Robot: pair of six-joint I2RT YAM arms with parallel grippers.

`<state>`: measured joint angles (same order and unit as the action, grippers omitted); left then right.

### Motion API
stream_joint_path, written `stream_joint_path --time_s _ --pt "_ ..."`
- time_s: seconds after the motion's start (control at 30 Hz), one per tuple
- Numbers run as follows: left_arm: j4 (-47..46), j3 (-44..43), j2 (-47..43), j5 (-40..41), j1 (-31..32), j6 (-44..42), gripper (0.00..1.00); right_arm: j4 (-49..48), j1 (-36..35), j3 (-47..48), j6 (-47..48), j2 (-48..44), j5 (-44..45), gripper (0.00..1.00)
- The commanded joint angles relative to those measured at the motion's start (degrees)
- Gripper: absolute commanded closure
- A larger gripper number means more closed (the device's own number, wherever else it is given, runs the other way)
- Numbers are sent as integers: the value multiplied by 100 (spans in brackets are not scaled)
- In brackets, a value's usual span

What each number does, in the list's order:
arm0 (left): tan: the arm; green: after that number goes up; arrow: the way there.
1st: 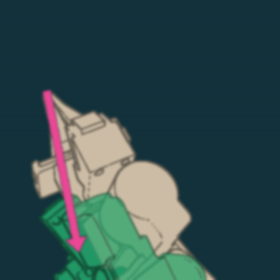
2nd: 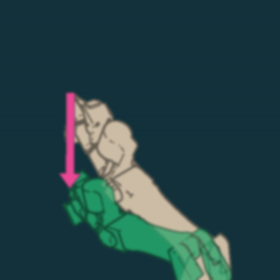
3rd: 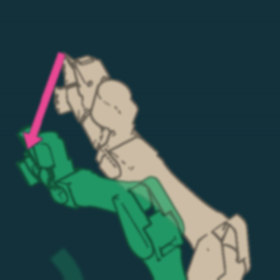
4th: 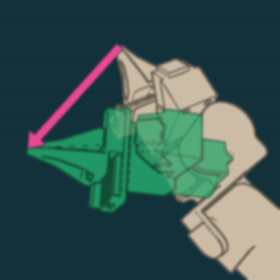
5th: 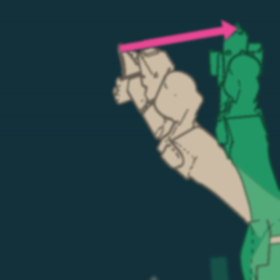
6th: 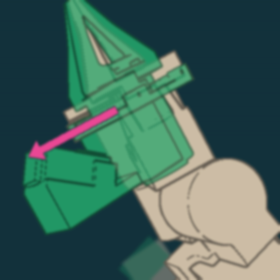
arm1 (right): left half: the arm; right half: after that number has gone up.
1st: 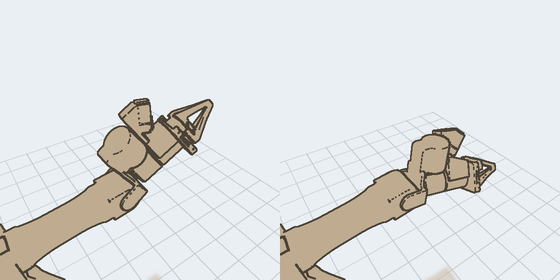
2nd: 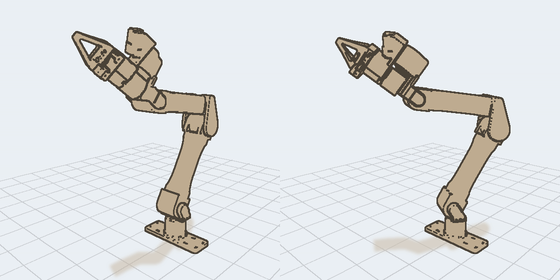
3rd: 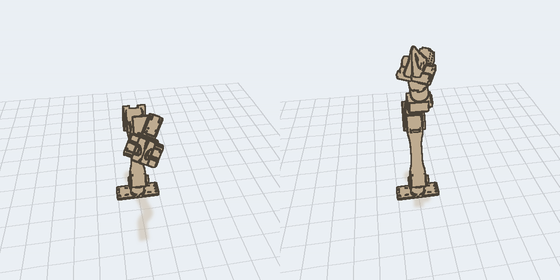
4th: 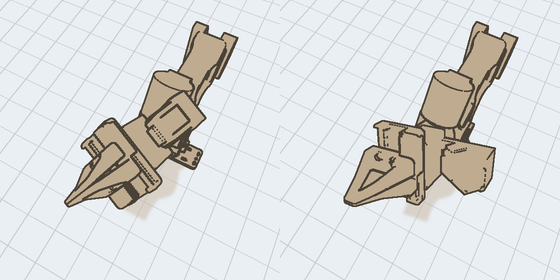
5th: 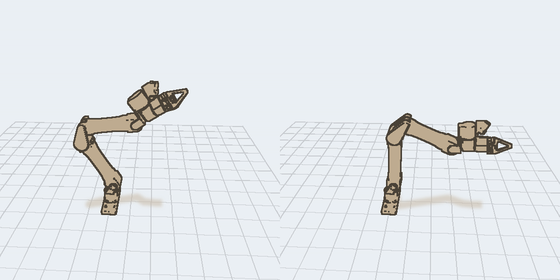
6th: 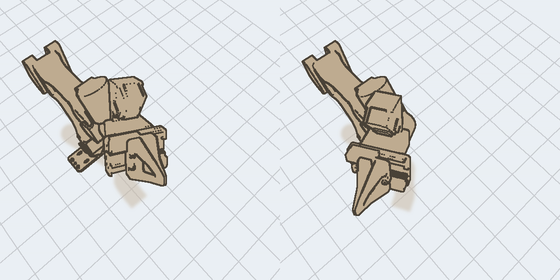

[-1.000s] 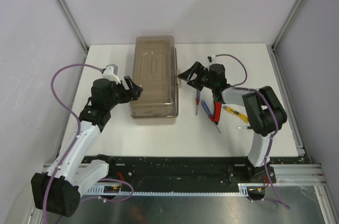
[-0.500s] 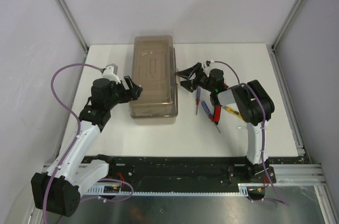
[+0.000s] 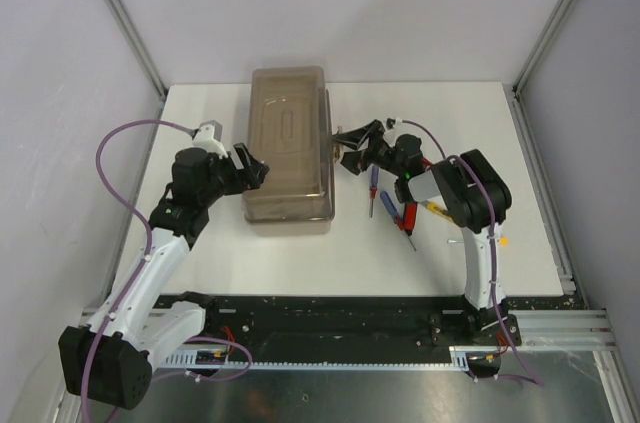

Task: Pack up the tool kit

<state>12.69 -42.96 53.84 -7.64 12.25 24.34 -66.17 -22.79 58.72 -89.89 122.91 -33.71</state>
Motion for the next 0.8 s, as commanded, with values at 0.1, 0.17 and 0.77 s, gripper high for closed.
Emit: stream_joint_path --time_s 0.1,0.17,0.77 --pt "413 -38 -40 223 -21 -288 16 660 -45 139 891 -629 -296 20" --pt "422 -31 -51 249 -16 -282 16 1533 -42 135 1614 -894 -116 16" --pt "523 -1046 -128 267 -20 -879 1 4453 200 133 4279 -1823 1178 17"
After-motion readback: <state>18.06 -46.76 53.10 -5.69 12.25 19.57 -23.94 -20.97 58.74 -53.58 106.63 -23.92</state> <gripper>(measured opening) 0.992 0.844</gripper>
